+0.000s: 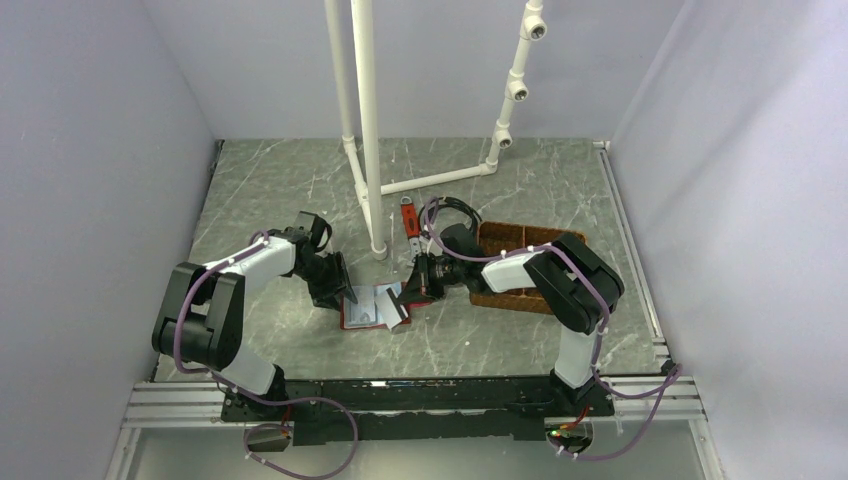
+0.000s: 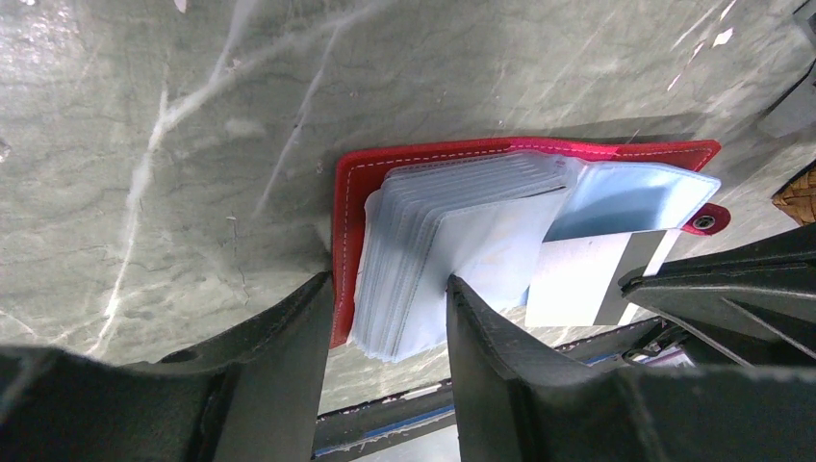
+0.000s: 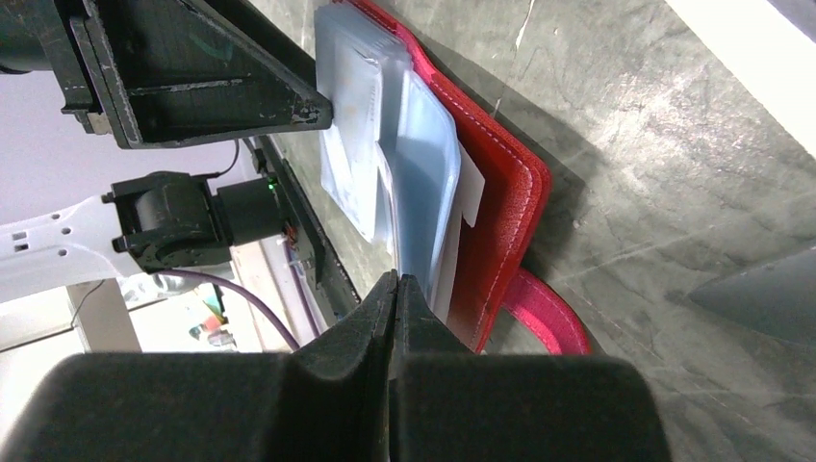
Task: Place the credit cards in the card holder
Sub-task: Insert the credit card into the card holder.
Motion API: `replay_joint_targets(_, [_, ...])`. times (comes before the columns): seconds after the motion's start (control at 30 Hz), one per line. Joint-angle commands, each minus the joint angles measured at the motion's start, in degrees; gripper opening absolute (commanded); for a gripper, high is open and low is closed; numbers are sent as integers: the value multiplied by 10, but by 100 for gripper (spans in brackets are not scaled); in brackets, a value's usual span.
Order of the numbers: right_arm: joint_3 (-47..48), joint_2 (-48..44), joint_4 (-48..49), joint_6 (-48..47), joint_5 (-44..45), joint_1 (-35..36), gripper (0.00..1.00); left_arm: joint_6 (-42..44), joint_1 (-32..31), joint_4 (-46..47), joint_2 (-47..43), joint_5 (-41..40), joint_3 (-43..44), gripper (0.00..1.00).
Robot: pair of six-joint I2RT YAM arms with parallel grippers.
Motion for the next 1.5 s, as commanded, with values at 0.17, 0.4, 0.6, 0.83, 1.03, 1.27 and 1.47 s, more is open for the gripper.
replay_joint_targets(0.17, [19, 27, 58, 15, -21, -1, 0, 8, -1, -16, 8, -60, -13, 48])
replay_joint_targets(0.4, [25, 46, 110, 34, 2, -1, 0, 8, -1, -16, 5, -57, -13, 48])
replay_joint_targets(0.6, [17, 59, 174, 68, 30, 0, 0, 8, -3, -15, 3, -53, -14, 48])
replay_joint_targets(0.83, [10, 68, 215, 83, 59, 13, 0, 8, -5, -16, 2, -52, -13, 48])
replay_joint_targets(1.03, [-8, 69, 247, 92, 78, 25, 0, 7, -6, -16, -2, -50, -14, 48])
replay_joint_targets(1.27, [-34, 76, 287, 79, 105, 31, 0, 6, -7, -17, -3, -47, -13, 48])
replay_joint_targets(1.47, [-74, 86, 365, 99, 149, 41, 0, 1, -7, -16, -9, -41, -17, 49])
